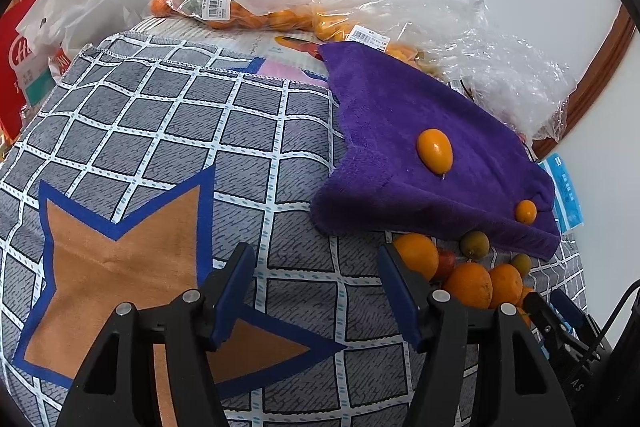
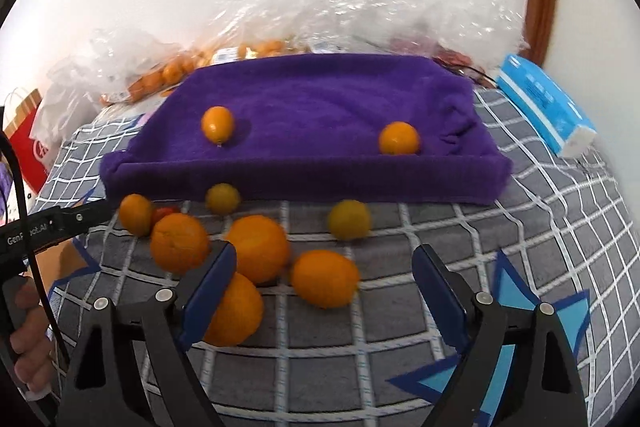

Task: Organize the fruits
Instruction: 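Withdraw both open tools from the towel back toward the fruit cluster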

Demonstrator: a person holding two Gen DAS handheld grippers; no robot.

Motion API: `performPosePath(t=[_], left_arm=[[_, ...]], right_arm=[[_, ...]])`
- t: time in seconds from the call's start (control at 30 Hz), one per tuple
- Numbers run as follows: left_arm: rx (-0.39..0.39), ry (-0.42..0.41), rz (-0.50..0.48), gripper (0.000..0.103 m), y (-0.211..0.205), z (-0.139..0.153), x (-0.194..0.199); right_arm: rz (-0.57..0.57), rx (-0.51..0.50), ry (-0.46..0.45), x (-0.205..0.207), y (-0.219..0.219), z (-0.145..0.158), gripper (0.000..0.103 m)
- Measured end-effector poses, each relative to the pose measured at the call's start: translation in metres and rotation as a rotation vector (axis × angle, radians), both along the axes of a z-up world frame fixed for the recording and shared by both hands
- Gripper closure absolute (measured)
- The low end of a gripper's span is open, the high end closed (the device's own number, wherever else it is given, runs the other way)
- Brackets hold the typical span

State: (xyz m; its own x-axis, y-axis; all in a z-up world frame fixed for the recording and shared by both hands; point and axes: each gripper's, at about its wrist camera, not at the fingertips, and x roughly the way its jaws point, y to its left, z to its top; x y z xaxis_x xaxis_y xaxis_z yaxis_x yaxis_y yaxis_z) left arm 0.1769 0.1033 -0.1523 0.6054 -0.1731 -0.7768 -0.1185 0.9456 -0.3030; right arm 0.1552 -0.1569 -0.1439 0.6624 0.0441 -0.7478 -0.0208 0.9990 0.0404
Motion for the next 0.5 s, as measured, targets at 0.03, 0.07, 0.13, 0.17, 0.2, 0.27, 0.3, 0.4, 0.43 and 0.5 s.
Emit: performPosePath(t=[0.03,0.07,0.13,0.17,0.2,0.27,0.3,0.4,0.43,0.5], left_arm=[[0.003,-0.001,0.0,0.041,0.0,0.0,0.0],[0.005,-0.002,0.0,0.041,-0.001,0.0,0.0],[0.011,-0.001,-0.001,0.041,-0.002,-0.001,0.0],[0.013,-0.002,-0.002,0.041,-0.002,0.0,0.0],[0.015,-0.003,-0.002,0.041,-0.002,0.0,0.0],[0.014,-0.002,-0.001,0.041,-0.002,-0.001,0.0],[0.015,-0.002,0.0,0.041,-0.002,-0.001,0.0],[0.018,-0.003,0.0,0.04,-0.002,0.0,0.0],[0.019,-0.003,0.0,0.04,-0.002,0.0,0.0],[0.018,-0.004,0.001,0.04,-0.002,0.0,0.0]], right_arm=[[-0.009,-0.001,0.004,-0.001,-0.004,-0.001,0.015],[-0.012,-0.004,0.006,-0.001,-0.006,-0.001,0.015],[-0.015,-0.01,0.009,-0.003,-0.009,-0.001,0.018],[-0.017,-0.01,0.016,-0.003,-0.011,-0.003,0.018],[-0.012,-0.003,0.03,-0.003,-0.013,-0.005,0.018],[-0.011,0.01,0.051,-0.002,-0.015,-0.01,0.018],[-0.016,0.014,0.048,-0.003,-0.016,-0.01,0.018],[-0.025,0.015,0.044,-0.004,-0.019,-0.011,0.018],[-0.028,0.014,0.045,-0.004,-0.02,-0.011,0.019],[-0.02,0.021,0.049,-0.005,-0.021,-0.012,0.021]])
